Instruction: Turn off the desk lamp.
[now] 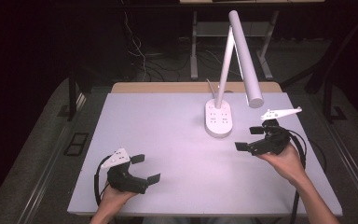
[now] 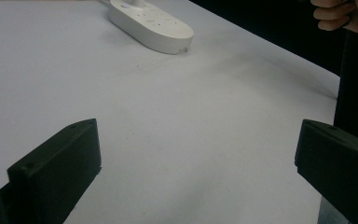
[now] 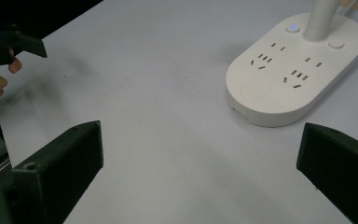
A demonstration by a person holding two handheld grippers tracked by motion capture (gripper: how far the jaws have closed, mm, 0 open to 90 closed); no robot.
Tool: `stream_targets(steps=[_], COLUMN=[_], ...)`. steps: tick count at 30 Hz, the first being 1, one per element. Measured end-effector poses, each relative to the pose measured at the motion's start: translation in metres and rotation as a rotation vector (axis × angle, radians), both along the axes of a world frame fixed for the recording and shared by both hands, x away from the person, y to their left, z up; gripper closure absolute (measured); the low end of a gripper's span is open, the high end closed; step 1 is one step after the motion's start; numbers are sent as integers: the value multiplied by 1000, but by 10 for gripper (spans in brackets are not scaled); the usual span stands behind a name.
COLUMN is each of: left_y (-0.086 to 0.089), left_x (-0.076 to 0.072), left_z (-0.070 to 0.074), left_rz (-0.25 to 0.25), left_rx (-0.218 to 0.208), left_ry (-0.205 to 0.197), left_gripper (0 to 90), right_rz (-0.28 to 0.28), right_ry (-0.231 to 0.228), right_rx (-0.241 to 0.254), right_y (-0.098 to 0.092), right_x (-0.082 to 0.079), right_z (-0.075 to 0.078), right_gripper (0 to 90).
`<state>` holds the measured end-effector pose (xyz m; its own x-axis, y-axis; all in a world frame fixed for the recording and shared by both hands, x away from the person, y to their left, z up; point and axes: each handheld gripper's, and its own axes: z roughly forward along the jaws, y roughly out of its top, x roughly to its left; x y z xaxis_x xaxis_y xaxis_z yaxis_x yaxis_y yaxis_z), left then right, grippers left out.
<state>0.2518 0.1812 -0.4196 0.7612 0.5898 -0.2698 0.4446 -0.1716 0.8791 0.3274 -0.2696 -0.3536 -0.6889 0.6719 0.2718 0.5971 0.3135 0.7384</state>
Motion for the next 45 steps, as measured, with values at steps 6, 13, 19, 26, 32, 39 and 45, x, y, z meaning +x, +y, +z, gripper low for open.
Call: stream_targets(steps=[6,13,19,26,32,39,45], left_y=[0,0,0,1,1,1,1], left_x=[0,0,0,0,0,0,0], left_z=[0,0,0,0,0,0,0], left_rz=[0,0,1,5,4,3,1], left_rx=[2,0,4,-1,0,-1,-2], left_ry=[-1,2,-1,-2,-1,-3,-3], left_gripper=[0,0,0,0,0,0,0], right_rz=[1,8,10,-4,-15,-28,-35], right_ry=[6,1,2,13,14,17,20], right_rx=[-10,-33,-59,-68,-66,-64,-65], right_y=[0,4,8,6,5,4,5], right_x=[9,19,34,55,71,90,104], right_z=[2,5,6,11,16,19,19], right_gripper=[3,3,3,3,3,4,4])
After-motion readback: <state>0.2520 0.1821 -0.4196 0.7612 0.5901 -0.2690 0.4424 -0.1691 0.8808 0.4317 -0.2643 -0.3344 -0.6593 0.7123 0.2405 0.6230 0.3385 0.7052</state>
